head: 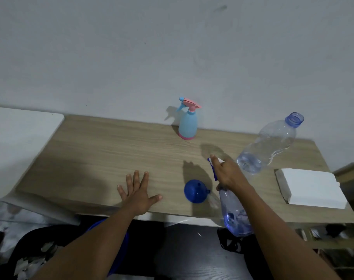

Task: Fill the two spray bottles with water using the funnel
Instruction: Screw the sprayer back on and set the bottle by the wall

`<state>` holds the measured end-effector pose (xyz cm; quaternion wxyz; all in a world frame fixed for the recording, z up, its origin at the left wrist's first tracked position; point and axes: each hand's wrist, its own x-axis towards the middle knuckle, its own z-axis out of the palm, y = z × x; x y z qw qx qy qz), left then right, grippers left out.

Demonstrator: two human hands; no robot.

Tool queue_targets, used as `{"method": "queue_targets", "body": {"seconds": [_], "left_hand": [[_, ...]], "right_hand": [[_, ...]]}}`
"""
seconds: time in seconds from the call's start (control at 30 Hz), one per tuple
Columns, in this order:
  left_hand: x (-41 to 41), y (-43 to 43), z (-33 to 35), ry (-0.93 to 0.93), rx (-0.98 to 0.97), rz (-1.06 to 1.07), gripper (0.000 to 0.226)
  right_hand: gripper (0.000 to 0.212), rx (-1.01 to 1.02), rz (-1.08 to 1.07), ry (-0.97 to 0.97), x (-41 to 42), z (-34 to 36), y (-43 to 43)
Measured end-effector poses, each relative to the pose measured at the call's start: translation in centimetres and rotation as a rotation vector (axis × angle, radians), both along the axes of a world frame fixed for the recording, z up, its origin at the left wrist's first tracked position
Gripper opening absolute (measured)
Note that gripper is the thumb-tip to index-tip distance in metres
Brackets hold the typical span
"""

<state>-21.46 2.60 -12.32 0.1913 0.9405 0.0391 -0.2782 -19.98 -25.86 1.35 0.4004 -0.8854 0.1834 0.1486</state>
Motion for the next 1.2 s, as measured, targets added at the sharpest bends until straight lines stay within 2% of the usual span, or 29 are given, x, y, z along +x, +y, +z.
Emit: {"method": "queue_targets", "body": {"seconds": [0.07, 0.17, 0.27, 0.33, 0.43, 0.5, 0.63, 0.8, 0.97, 1.2], "left_hand": [[0.0, 0.0, 0.1, -0.008, -0.002, 0.002, 0.111], [-0.1, -0.1, 0.2, -0.065, -0.007, 0.016, 0.114], [0.8, 0.0, 0.7, -0.108, 0.017, -0.003, 0.129], [1.8, 0.1, 0.9, -0.072, 0.028, -0.036, 0.139], [2.9, 0.2, 1.0, 0.019, 0.022, -0.062, 0.148], [3.2, 0.3, 0.9, 0.062, 0.021, -0.084, 0.148], [3.3, 0.4, 0.9, 0.107, 0.015, -0.100, 0.149], [3.6, 0.4, 1.0, 0.126, 0.025, -0.105, 0.148], [3.8, 0.3, 1.3, 0.145, 0.029, -0.111, 0.147], [3.7, 0.1, 1.3, 0.127, 0.028, -0.089, 0.151]], "right_hand": [[0.064, 0.013, -0.003, -0.028, -0.4, 0.3, -0.2], [0.038, 0.114, -0.083, -0.117, -0.2, 0.7, -0.1], [0.023, 0.225, -0.146, -0.244, 0.9, 1.1, 0.0], [0.014, 0.251, -0.138, -0.386, 2.0, 1.3, 0.2], [0.015, 0.181, -0.163, -0.590, 4.1, 1.5, 0.3], [0.014, 0.108, -0.188, -0.643, 5.5, 1.2, 0.0], [0.013, 0.089, -0.110, -0.656, 7.8, 0.4, 0.6], [0.018, 0.170, -0.033, -0.628, 11.0, -0.1, 3.9], [0.011, 0.135, 0.049, -0.637, 14.3, 0.7, 8.0], [0.015, 0.037, 0.158, -0.607, 18.6, -0.1, 12.4]]}}
